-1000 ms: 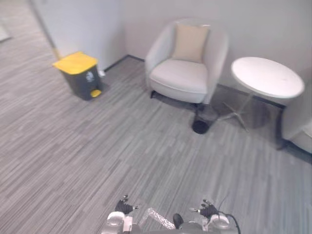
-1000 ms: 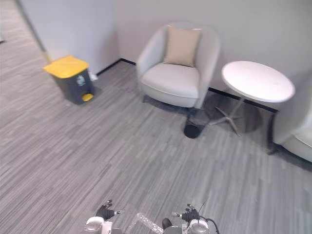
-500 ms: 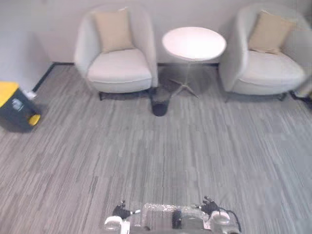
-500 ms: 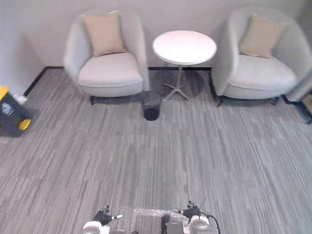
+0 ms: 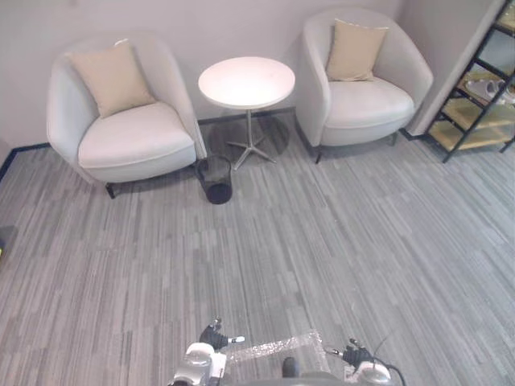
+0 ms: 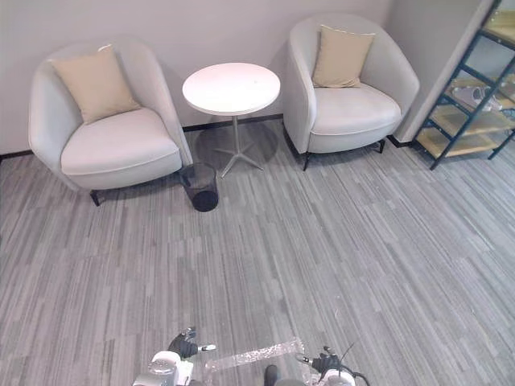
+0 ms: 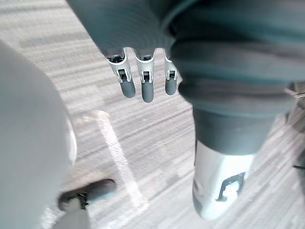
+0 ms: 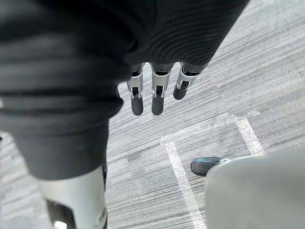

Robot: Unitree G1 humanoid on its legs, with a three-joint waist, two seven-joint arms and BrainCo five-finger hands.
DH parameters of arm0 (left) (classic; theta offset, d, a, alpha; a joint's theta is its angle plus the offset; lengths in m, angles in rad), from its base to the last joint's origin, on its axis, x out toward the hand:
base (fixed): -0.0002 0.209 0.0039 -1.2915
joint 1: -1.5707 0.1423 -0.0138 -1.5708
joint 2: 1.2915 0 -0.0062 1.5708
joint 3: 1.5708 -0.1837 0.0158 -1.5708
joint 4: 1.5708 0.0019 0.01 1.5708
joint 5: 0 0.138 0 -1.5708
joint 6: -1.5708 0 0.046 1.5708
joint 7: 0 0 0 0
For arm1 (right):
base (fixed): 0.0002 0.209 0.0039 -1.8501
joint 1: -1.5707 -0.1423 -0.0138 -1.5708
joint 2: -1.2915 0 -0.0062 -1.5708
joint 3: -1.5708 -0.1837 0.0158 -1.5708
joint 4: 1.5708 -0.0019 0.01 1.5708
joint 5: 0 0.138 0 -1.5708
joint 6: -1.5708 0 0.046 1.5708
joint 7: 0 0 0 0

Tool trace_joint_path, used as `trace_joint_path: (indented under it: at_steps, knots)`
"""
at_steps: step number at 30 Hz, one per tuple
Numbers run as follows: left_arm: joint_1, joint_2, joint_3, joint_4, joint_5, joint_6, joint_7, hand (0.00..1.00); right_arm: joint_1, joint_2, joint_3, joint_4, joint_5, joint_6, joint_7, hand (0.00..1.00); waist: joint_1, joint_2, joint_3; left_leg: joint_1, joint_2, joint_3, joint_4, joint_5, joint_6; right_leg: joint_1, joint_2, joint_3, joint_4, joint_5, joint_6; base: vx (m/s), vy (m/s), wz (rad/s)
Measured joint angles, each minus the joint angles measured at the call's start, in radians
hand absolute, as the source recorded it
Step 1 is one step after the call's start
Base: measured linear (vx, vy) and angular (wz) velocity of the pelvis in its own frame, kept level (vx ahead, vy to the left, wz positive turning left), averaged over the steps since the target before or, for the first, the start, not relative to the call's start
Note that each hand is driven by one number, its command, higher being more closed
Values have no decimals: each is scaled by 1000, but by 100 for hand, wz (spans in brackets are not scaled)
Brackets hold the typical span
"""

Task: Organize the slippers on the shoe rack

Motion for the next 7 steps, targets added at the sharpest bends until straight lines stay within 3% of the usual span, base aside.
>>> trace_joint_path:
  at_steps: [1,3,7]
  knots:
    - [-2,7,0,0,0,0,0,0,0,2,-13,-1,-1,0,0,0,1,7,-1,13,-1,11,-48,-7,-6,4,3,12,-39,31,2,-65,135,-16]
    - [2,13,1,0,0,0,0,0,-2,17,-24,0,-1,0,1,0,4,-11,5,10,-7,30,-63,-11,-7,9,-2,24,-79,65,5,-115,119,-27]
    - [9,32,-7,5,0,1,0,0,6,17,-39,-4,1,0,1,0,1,-18,-1,29,-19,48,-85,-6,-8,6,-7,37,-86,70,9,-64,38,-18]
